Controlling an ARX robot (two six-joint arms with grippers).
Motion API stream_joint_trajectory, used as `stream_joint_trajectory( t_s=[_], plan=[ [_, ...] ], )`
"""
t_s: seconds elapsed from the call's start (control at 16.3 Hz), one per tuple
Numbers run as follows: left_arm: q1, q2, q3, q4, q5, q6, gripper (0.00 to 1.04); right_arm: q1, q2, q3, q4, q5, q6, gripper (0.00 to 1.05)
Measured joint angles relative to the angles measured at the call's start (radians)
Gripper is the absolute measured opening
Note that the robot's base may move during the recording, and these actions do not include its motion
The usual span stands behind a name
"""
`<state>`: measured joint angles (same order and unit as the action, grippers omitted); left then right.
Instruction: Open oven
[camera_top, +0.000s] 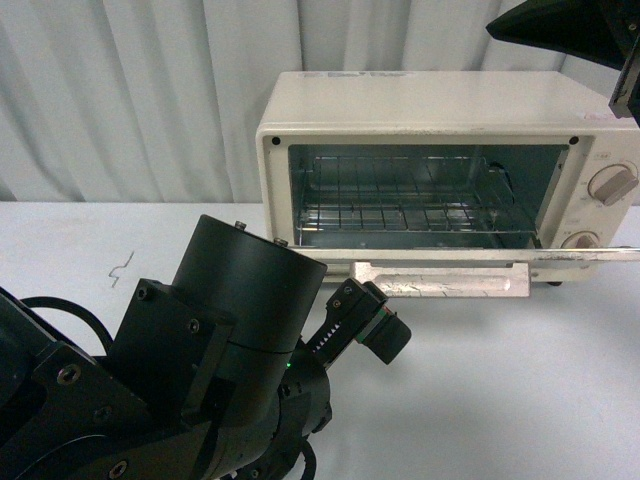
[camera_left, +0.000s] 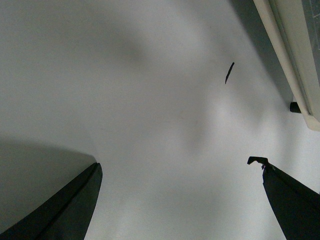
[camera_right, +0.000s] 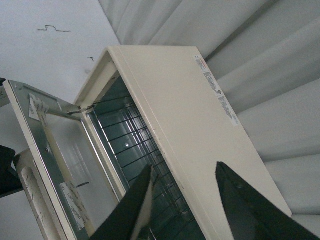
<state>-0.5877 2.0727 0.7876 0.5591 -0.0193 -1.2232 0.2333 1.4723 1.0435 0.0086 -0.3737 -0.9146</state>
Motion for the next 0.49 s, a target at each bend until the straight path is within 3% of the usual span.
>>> stream_joint_trajectory(
  t_s=[0.06,0.12,0.18,0.31,0.37,0.43,0.49],
  plan=[
    [0.0,0.0,0.0,0.0,0.0,0.0,0.98,0.0,0.004,0.0,-0.007,0.0,-0.003,0.68],
    [0.0,0.0,0.0,0.0,0.0,0.0,0.98,0.0,0.004,0.0,-0.006,0.0,-0.003,0.86],
    [0.0,0.0,0.0,0.0,0.0,0.0,0.98,0.0,0.004,0.0,-0.007,0.0,-0.003,0.97],
    [0.0,0.0,0.0,0.0,0.0,0.0,0.98,0.005,0.004,-0.013,0.051,0.032,0.012,0.97],
    [0.0,0.0,0.0,0.0,0.0,0.0,0.98,0.023,-0.015,-0.114,0.314,0.252,0.145,0.87],
    [-0.003,0.0,0.0,0.001,0.0,0.0,0.98,0.024,-0.045,-0.201,0.444,0.366,0.264,0.79],
    [-0.002,0.0,0.0,0.001,0.003,0.0,0.98,0.004,-0.103,-0.343,0.598,0.518,0.492,0.67]
  ],
)
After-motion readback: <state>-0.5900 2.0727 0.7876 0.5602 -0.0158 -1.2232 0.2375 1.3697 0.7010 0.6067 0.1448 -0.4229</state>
